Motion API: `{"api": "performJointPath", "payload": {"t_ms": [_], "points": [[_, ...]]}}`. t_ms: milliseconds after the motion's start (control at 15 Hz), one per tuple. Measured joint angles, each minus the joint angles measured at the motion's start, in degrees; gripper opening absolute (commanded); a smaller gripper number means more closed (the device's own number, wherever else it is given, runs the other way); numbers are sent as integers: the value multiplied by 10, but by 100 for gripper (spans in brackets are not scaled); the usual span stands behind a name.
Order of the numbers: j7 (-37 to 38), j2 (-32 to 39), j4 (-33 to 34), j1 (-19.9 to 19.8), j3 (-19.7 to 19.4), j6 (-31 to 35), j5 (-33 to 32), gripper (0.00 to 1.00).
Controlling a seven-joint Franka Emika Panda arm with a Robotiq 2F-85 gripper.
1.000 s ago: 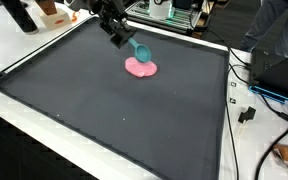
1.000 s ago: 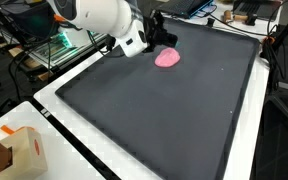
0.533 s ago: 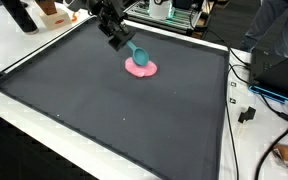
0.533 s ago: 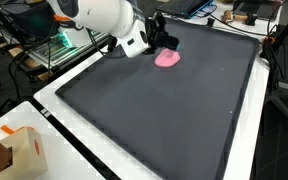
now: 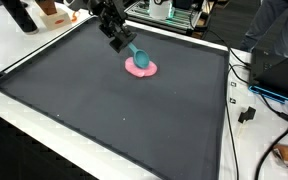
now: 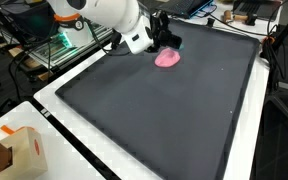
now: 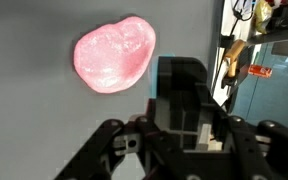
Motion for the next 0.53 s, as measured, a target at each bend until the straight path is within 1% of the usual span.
{"api": "performJointPath", "payload": {"t_ms": [333,533], "points": [[42,-24,-1,10,8,3,-5,26],[83,-49,-1,19,16,18,-24,26]]}}
